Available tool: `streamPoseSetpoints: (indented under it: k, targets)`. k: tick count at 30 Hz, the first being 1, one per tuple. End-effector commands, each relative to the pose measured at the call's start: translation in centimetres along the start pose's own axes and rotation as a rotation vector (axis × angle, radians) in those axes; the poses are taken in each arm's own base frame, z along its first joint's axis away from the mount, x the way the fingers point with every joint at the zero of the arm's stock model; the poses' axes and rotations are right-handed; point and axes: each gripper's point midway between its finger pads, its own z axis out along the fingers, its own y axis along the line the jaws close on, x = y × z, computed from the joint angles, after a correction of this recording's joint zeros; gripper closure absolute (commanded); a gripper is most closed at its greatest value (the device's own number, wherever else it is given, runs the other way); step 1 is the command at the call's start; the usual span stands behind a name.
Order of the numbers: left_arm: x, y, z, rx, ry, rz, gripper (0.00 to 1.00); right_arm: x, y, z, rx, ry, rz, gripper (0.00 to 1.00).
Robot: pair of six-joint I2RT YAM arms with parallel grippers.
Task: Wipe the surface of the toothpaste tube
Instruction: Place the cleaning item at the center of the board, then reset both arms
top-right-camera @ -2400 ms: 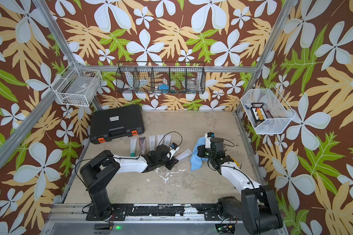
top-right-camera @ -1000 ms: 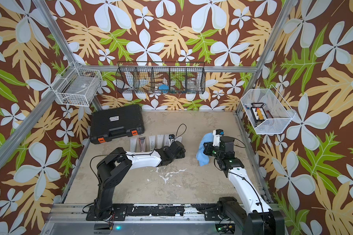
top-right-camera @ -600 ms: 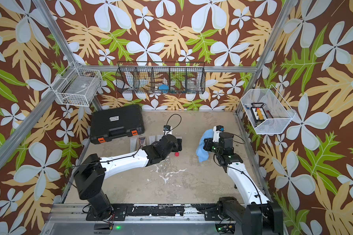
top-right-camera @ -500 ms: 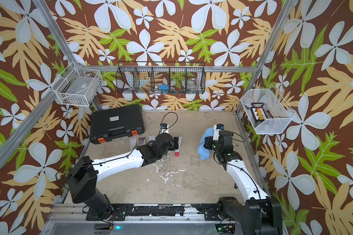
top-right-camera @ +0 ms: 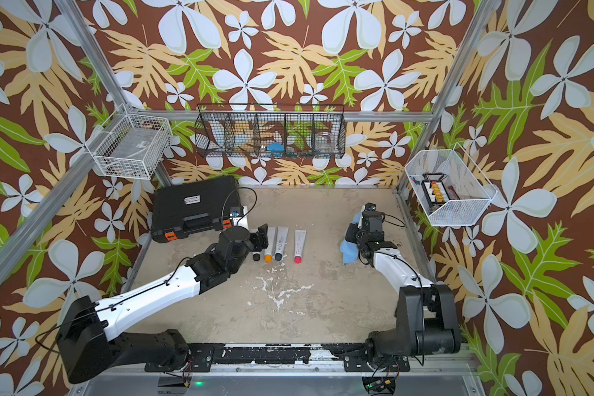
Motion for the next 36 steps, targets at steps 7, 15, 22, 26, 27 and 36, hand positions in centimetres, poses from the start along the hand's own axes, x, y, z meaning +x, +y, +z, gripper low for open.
streamPoseSetpoints:
  k: [7,15,22,26,27,36]
  targets:
    - [-0.5,3.5,-0.6,-0.063,-0.051,0.011,0.16,1.6,-1.5,3.6,0.055,0.076,0.001,1.00]
    - [-0.3,5.9,-0.5,-0.113,-0.071,0.021,0.15,1.4,-0.9,3.2,0.012,0.089,0.017,0.64]
    - [-1.6,8.9,-0.4,-0.232,-0.126,0.106,0.15,-1.8,1.0,-0.6,-0.075,-0.016,-0.009,0.37]
    - [-1.3,10.5,0.0,-0.174,-0.168,0.090,0.13,-2.8,2.6,-2.6,-0.160,-0.070,-0.054,0.32]
    - [-0.8,10.7,0.0,-0.142,-0.180,0.105,0.13,-2.8,2.6,-2.9,-0.165,-0.087,-0.059,0.29]
    - [-0.3,17.3,-3.2,-0.427,-0.365,0.186,0.00,-2.0,-0.4,-5.5,-0.055,-0.280,-0.077,0.12]
